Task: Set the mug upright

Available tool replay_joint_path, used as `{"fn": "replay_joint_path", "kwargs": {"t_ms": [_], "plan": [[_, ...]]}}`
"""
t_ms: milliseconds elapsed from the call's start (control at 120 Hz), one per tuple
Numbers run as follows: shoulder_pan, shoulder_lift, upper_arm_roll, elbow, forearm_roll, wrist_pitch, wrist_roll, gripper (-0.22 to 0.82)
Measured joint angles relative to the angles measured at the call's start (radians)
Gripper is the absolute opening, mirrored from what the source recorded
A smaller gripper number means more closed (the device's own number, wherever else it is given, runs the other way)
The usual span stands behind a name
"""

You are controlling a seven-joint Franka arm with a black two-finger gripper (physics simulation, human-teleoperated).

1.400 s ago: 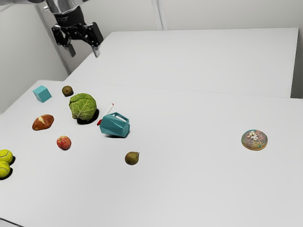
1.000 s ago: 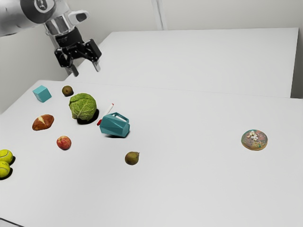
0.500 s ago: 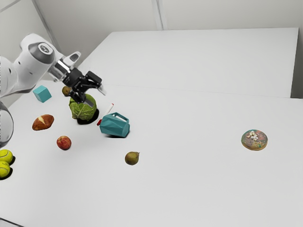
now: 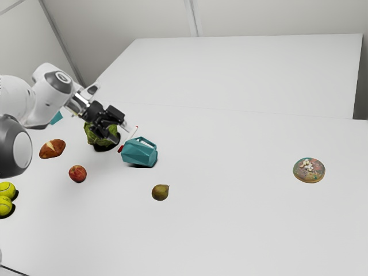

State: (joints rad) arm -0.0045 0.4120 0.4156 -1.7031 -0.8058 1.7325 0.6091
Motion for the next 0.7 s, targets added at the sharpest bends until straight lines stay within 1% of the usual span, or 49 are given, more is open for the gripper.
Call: {"fn": "replay_joint_path", "kwargs": {"t_ms": [358, 700], "plan": [[0.010, 0.046, 0.012, 0.011, -0.050, 0.001, 0.114, 0.60], [0.017, 0.101, 0.017, 0.006, -0.150, 0.000, 0.189, 0.60]]}}
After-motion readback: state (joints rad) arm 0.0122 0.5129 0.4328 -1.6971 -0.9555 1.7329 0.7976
